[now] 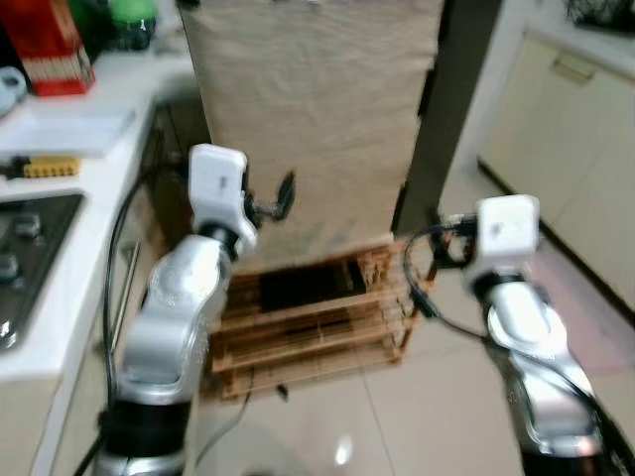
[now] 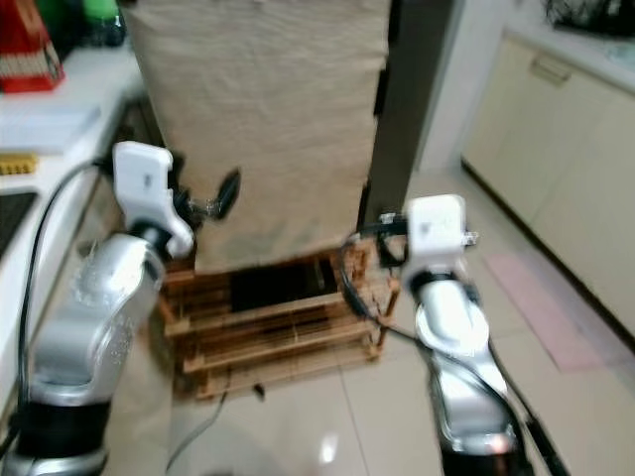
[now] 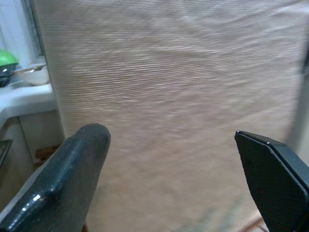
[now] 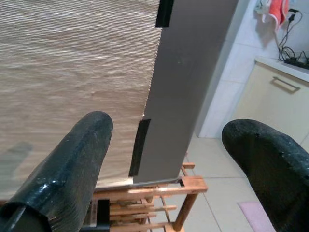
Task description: Restocking fridge
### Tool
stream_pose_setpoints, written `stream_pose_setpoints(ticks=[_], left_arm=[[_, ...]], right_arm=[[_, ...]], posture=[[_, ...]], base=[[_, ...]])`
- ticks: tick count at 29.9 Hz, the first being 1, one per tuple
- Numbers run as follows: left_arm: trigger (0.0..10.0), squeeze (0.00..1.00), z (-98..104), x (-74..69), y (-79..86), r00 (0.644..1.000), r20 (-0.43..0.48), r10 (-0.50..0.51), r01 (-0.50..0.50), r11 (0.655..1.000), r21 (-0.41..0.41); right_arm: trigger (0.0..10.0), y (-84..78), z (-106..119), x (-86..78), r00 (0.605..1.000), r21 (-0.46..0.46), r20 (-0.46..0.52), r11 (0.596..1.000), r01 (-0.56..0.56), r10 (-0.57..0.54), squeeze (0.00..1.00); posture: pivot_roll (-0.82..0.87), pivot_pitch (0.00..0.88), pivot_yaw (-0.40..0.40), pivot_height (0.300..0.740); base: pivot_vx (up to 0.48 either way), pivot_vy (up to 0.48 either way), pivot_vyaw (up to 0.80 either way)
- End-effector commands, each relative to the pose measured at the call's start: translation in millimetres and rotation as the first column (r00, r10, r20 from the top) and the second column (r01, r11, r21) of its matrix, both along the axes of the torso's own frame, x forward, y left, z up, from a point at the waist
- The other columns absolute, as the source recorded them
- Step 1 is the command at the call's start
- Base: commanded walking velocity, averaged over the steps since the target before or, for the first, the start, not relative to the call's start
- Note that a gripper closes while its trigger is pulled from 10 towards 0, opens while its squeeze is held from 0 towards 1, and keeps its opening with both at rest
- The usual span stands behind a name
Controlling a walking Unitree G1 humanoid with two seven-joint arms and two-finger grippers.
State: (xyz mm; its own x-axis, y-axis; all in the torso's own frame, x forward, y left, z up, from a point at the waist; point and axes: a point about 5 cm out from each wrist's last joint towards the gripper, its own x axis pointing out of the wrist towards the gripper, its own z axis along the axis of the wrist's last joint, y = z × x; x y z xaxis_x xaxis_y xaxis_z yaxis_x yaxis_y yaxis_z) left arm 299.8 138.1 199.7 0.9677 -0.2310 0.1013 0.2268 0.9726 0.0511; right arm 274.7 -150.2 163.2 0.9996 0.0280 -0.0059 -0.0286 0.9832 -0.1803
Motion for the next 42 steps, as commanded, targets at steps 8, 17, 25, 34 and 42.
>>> stream_pose_setpoints(ticks=[8,17,25,34,42], left_arm=[[10.0,0.00,6,-13.2,-14.5,0.988,0.078,-0.131,0.131,0.991,0.000],[10.0,0.00,19,-23.6,-16.0,0.960,0.172,-0.221,0.225,0.974,-0.004],[10.0,0.00,7,-34.8,-16.9,0.941,0.108,-0.321,0.319,0.947,0.031],[10.0,0.00,0,-38.7,0.3,0.957,0.068,-0.282,0.277,0.958,0.075],[10.0,0.00,6,-34.8,-5.1,0.947,0.090,-0.307,0.301,0.950,0.079]], right_arm=[[10.0,-12.0,-1,-10.7,1.000,-0.032,0.007,0.999,0.016,-0.015,0.00],[10.0,-22.2,-1,-23.7,0.999,-0.013,0.024,0.999,0.030,-0.029,0.00],[10.0,-23.9,0,-32.7,0.999,0.007,0.033,1.000,0.028,-0.028,0.00],[10.0,-22.4,-8,-48.4,1.000,0.013,-0.008,1.000,-0.005,0.005,0.00],[10.0,-24.4,-5,-51.4,1.000,0.046,-0.001,0.999,0.017,-0.017,0.00]], posture=[[-0.01,0.001,0.013,0.740],[-0.01,0.013,0.029,0.740],[-0.01,0.017,0.037,0.740],[-0.01,0.021,0.039,0.740],[-0.02,0.019,0.046,0.740]], base=[[0.153,0.000,0.00],[0.000,0.000,0.00],[0.000,0.000,0.00],[0.000,0.000,0.00],[0.000,0.249,-0.36]])
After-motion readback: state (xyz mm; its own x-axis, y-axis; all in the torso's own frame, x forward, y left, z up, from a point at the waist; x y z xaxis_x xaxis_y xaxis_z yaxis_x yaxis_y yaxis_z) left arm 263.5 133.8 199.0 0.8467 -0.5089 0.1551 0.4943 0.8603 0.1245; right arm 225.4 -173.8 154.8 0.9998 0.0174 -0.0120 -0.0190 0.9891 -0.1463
